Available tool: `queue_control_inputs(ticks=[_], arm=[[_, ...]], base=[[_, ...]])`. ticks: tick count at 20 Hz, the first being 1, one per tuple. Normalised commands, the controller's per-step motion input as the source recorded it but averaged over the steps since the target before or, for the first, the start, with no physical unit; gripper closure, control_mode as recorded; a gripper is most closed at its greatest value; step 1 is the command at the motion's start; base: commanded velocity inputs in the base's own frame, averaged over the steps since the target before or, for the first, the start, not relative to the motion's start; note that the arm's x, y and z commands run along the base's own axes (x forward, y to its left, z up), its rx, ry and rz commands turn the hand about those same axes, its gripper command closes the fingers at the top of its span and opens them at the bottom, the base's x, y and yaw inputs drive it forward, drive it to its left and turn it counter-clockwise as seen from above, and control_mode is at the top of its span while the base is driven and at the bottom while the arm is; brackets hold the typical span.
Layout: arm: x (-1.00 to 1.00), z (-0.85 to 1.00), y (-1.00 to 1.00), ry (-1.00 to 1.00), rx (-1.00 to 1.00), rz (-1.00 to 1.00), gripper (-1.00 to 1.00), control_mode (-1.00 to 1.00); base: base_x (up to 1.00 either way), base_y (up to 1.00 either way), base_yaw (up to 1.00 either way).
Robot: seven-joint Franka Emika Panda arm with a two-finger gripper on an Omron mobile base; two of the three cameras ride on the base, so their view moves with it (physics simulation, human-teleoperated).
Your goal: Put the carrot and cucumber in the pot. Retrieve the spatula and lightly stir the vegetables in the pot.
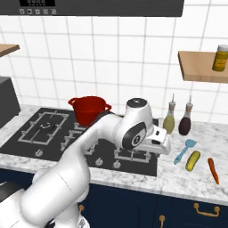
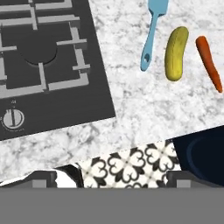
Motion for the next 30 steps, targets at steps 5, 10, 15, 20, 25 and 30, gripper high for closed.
queue_control_inputs(ticks=[5, 10, 15, 20, 25, 30], arm=[[0.19, -0.12, -0.42, 0.00, 0.00, -0.01, -1.00, -1.00], [0.33, -0.26, -0.42, 0.00, 0.00, 0.00, -1.00, -1.00], [0.38, -0.27, -0.58, 0.00, 0.04, 0.00, -1.00, -1.00], [0.06, -0.16, -0.67, 0.04, 0.02, 0.00, -1.00, -1.00], [0.00, -0.23, -0.78, 0.06, 0.00, 0.00, -1.00, -1.00], [-0.01, -0.02, -0.91, -0.04, 0.03, 0.00, -1.00, -1.00]], base=[[0.00, 0.00, 0.00], [0.00, 0.00, 0.00], [0.00, 0.00, 0.00], [0.00, 0.00, 0.00], [0.00, 0.00, 0.00], [0.00, 0.00, 0.00]])
